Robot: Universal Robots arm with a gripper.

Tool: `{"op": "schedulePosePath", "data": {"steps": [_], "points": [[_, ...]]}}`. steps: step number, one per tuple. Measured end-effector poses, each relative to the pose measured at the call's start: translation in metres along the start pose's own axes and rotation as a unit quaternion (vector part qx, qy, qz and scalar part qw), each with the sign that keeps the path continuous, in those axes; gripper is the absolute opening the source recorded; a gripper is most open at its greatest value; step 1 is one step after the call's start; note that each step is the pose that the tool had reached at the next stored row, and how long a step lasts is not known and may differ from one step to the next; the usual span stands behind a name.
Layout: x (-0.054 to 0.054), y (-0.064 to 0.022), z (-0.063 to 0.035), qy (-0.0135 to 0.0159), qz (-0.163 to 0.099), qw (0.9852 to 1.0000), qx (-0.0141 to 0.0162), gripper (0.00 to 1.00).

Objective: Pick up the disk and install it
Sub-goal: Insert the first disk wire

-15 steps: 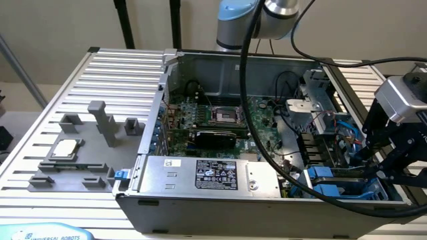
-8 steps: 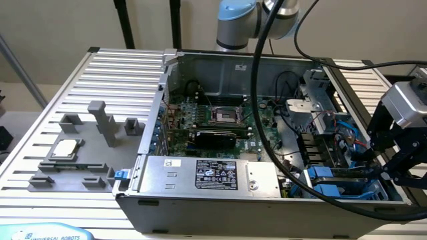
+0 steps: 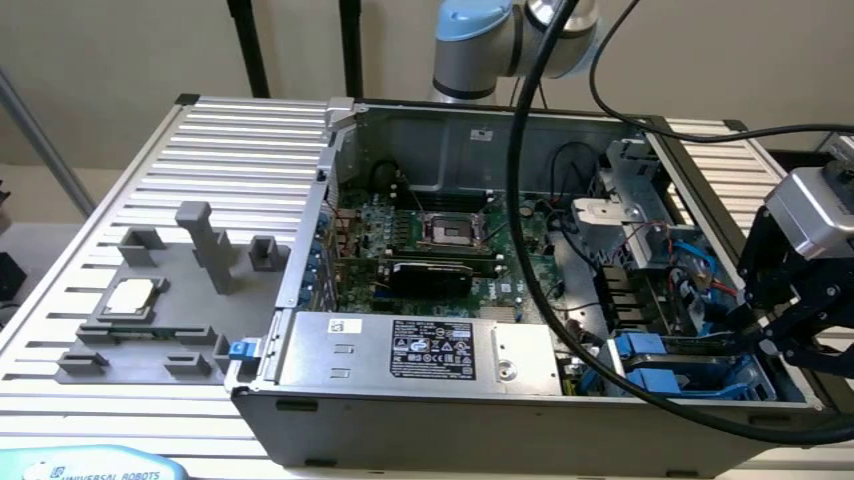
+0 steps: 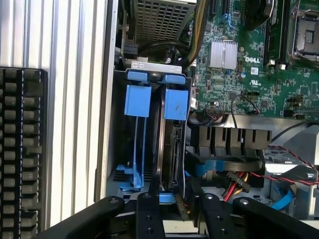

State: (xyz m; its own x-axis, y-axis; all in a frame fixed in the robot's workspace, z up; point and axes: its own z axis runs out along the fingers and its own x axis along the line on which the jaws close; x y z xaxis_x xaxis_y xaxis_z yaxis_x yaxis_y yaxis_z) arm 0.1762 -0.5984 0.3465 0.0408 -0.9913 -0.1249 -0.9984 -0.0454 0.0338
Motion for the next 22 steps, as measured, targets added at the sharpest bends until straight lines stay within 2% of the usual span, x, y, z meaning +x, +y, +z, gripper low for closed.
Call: {"op": "schedulePosePath", "data": {"steps": [1, 2, 12, 13, 14, 22], "points": [[0.0, -0.0002, 0.0, 0.0, 0.0, 1.0, 0.0, 0.36], [0.0, -0.0004, -0.0001, 0.0, 0.0, 1.0, 0.0, 0.29], [0.0001, -0.0007, 0.0003, -0.0003, -0.002, 1.0, -0.0002, 0.29], [0.0001, -0.0007, 0.0004, -0.0003, -0.002, 1.0, -0.0002, 0.26], [0.0001, -0.0007, 0.0005, -0.0004, -0.002, 1.0, -0.0002, 0.19], [-0.0047, -0.0002, 0.0011, -0.0007, -0.003, 1.0, -0.0003, 0.17]]}}
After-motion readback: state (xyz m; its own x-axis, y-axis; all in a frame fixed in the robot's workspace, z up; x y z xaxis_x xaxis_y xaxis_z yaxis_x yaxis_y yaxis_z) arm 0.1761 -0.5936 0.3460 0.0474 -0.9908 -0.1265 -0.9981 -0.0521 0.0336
